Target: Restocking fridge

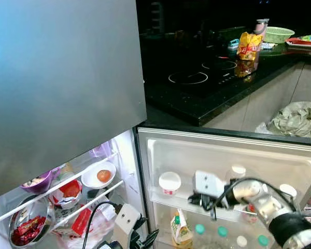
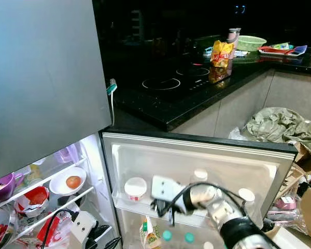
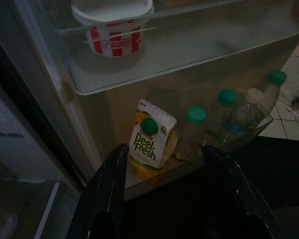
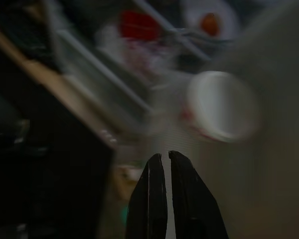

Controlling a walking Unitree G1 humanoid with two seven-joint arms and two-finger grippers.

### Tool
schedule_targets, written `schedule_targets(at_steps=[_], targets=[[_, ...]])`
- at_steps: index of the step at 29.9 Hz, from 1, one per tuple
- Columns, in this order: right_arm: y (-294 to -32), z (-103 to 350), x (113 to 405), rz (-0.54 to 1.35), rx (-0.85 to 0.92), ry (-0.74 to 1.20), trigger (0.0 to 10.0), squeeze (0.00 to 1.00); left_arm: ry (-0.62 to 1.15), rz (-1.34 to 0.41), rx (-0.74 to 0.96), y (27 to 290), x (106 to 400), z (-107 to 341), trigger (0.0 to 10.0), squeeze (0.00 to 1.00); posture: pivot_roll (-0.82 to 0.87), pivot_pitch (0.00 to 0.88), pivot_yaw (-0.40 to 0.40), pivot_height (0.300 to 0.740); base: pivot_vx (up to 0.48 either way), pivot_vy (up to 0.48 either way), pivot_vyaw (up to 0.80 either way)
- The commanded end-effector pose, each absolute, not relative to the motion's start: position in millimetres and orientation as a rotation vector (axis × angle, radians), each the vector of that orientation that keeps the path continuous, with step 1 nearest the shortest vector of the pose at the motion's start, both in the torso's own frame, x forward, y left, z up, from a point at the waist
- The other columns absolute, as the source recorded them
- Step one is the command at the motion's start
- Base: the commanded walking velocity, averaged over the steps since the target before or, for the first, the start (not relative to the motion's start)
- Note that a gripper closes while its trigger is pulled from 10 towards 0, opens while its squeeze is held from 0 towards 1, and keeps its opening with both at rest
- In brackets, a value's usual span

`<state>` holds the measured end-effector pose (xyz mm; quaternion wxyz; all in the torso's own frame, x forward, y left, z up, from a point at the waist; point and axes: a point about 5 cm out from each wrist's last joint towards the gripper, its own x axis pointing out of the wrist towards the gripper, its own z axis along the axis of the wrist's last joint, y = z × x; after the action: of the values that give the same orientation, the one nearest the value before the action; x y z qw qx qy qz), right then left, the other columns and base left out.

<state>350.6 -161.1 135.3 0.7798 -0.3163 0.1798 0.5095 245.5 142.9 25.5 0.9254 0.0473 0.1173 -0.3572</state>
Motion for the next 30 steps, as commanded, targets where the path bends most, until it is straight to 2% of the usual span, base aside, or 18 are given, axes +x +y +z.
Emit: schedule_targets(at_steps=[1, 5, 9, 14, 20, 24, 26, 30], targets=[[-169, 144, 357, 1.039, -0.676, 0.365, 10.0, 0.0, 0.259, -0.727, 0.109, 149, 244, 24, 10.0, 0.0, -0.05, 0.048, 0.041, 0.74, 0.0, 0.0, 0.0], [-183, 138, 362, 0.915, -0.764, 0.401, 10.0, 0.0, 0.264, -0.736, 0.11, 147, 243, 23, 10.0, 0.0, -0.05, 0.047, 0.043, 0.74, 0.0, 0.0, 0.0], [-187, 113, 354, 0.93, -0.866, 0.488, 10.0, 0.0, 0.265, -0.742, 0.115, 146, 244, 24, 10.0, 0.0, -0.04, 0.047, 0.039, 0.74, 0.0, 0.0, 0.0], [-186, 100, 348, 0.945, -0.888, 0.517, 10.0, 0.0, 0.265, -0.743, 0.116, 146, 244, 24, 10.0, 0.0, -0.04, 0.047, 0.039, 0.74, 0.0, 0.0, 0.0], [-168, 87, 338, 1.051, -0.796, 0.509, 10.0, 0.0, 0.268, -0.742, 0.113, 148, 242, 24, 10.0, 0.0, -0.04, 0.047, 0.042, 0.74, 0.0, 0.0, 0.0], [-156, 99, 340, 1.125, -0.682, 0.454, 10.0, 0.0, 0.268, -0.746, 0.114, 148, 241, 24, 10.0, 0.0, -0.04, 0.046, 0.05, 0.74, 0.0, 0.0, 0.0], [-149, 109, 338, 1.197, -0.565, 0.434, 10.0, 0.0, 0.269, -0.75, 0.117, 148, 241, 24, 10.0, 0.0, -0.05, 0.045, 0.05, 0.74, 0.0, 0.0, 0.0], [-144, 121, 328, 1.341, -0.494, 0.422, 10.0, 0.0, 0.272, -0.752, 0.121, 148, 242, 23, 10.0, 0.0, -0.05, 0.04, 0.051, 0.74, 0.0, 0.0, 0.0]])
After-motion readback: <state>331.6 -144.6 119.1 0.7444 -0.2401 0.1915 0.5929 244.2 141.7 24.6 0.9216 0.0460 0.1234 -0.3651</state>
